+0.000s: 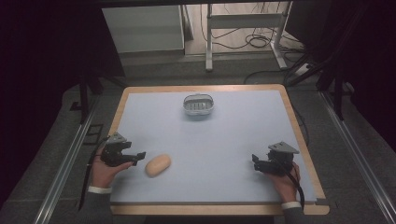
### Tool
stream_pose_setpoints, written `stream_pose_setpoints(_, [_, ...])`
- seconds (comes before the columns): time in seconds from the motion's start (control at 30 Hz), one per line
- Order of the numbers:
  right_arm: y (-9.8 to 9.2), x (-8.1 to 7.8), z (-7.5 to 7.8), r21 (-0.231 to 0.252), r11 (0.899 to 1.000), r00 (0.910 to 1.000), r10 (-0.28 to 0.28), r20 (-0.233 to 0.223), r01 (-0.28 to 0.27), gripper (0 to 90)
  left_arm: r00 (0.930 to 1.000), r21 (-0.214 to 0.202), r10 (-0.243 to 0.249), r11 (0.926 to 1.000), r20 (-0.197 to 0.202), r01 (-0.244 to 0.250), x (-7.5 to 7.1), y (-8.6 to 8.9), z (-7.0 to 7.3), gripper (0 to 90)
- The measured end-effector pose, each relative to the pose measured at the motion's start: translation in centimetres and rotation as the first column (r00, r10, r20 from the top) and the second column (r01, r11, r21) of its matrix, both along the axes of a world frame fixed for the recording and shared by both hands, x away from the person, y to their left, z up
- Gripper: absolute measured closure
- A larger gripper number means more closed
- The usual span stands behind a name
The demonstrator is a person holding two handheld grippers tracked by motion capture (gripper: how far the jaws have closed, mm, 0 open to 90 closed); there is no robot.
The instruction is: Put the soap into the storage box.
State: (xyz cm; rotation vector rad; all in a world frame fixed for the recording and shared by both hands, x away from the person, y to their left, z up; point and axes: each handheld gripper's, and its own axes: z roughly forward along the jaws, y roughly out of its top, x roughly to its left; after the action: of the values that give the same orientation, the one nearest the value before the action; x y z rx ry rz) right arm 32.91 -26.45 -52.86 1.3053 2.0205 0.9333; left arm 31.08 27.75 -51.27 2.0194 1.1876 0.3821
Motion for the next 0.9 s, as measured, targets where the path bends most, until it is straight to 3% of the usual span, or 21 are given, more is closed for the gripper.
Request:
stream_pose_setpoints(0.4, [-0.3, -0.3, 0.1, 0.034, 0.999, 0.9996, 0.009, 0.026, -0.01, 8.3, 1.0, 0.017, 0.004, 0.9998, -0.007, -0.004, -0.2, 0.1, 0.0, 19.2])
stream_pose_setpoints(0.53, [-0.4, -0.3, 0.1, 0.047, 0.999, 0.9996, 0.018, 0.022, -0.019, 8.3, 0.9996, 0.028, -0.001, 0.9996, -0.028, 0.001, -0.2, -0.1, 0.1, 20.2])
stream_pose_setpoints(0.7, [-0.3, -0.3, 0.0, 0.042, 0.999, 0.9995, 0.021, 0.024, -0.022, 8.7, 0.997, 0.026, -0.051, 0.9983, -0.059, 0.052, -0.3, -0.9, 0.5, 20.8])
stream_pose_setpoints(0.9, [-0.2, -0.4, 0.0, 0.025, 0.999, 0.9994, 0.019, 0.03, -0.02, 9.1, 0.9923, 0.056, -0.103, 0.9927, -0.07, 0.107, -0.1, -1.9, 2.0, 20.7])
